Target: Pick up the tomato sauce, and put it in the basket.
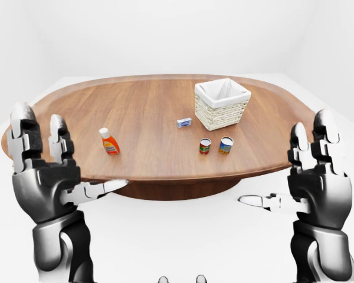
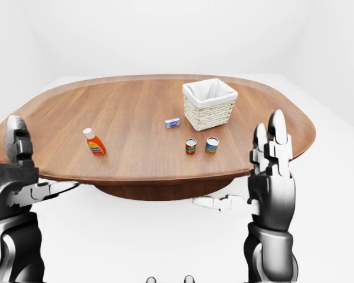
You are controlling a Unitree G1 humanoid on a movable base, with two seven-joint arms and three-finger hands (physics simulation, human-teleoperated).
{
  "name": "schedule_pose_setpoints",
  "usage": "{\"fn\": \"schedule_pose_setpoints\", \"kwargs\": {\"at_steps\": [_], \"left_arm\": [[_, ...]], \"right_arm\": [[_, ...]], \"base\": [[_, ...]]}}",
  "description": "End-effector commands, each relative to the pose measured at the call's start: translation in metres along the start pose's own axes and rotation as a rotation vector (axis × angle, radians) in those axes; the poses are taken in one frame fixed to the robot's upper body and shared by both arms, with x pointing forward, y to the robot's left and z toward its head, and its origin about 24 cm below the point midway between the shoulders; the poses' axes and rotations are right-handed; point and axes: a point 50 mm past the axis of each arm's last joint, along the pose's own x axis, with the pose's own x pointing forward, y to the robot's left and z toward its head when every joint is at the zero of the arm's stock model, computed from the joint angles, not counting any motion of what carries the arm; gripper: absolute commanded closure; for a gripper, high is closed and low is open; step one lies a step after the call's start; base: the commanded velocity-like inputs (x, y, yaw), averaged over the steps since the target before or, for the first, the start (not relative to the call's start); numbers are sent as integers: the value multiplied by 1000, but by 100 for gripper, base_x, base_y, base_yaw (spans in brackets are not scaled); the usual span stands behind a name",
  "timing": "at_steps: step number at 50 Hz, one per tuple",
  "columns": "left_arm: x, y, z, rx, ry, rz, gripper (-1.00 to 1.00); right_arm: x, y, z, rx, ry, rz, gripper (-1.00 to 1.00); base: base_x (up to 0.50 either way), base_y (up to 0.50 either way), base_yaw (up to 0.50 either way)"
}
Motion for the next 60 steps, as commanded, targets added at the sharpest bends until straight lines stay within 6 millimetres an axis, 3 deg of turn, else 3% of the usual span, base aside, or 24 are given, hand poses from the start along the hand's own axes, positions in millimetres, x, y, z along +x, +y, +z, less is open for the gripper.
{"fn": "schedule_pose_setpoints", "kwargs": {"at_steps": [1,8,25,60], "left_arm": [[8,30,58,-86,-262,145,-100],[16,44,53,-112,-232,209,-100],[15,38,47,-110,-204,189,-100],[12,37,46,-95,-198,182,-100]], "right_arm": [[-17,-35,43,-12,-50,-106,-100],[-19,-43,46,-39,-1,-124,-100],[-15,-37,45,-2,0,-92,-100],[-19,-34,41,4,5,-85,-100]], "base": [[0,0,0],[0,0,0],[0,-4,0],[0,-40,0]]}}
